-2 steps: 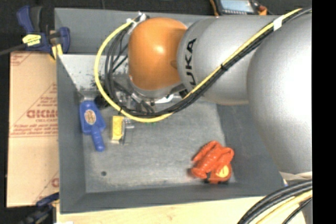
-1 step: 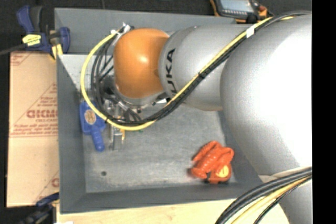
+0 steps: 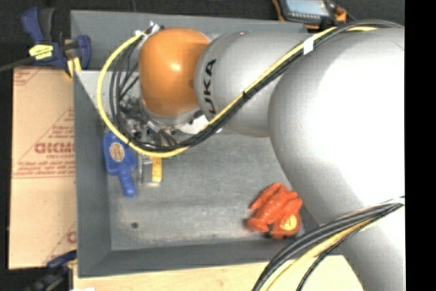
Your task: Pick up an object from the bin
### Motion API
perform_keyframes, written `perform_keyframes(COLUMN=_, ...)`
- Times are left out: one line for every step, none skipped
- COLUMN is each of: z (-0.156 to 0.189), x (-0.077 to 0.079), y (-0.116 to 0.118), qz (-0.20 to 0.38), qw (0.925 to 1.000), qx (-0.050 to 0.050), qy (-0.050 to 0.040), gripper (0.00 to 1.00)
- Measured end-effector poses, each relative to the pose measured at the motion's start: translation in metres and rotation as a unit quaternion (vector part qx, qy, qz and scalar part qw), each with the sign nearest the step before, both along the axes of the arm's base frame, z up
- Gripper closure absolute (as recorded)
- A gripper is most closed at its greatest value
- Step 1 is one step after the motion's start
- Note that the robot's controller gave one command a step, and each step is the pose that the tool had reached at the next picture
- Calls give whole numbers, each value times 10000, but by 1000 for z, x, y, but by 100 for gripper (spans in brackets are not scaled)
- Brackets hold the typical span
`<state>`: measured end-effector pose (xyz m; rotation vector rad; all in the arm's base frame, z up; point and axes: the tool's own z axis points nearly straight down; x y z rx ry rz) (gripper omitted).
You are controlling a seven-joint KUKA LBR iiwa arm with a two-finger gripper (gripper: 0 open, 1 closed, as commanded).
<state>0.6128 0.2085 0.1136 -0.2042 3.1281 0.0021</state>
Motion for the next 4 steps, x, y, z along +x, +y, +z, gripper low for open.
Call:
perform_keyframes(z=-28, x=-4, y=8, qz=-517, qw=9987, qx=4, qy=15, gripper=0)
perform_keyframes(z=-36, x=13, y=17, qz=-850, qw=9964, qx=2, qy=26, gripper=0)
perform_keyframes(z=-41, x=-64, y=14, qz=-800, qw=9968, qx=16, qy=11, gripper=100)
perform_keyframes(z=-43, x=-65, y=13, qz=-809, qw=9967, qx=5, qy=26, gripper=0)
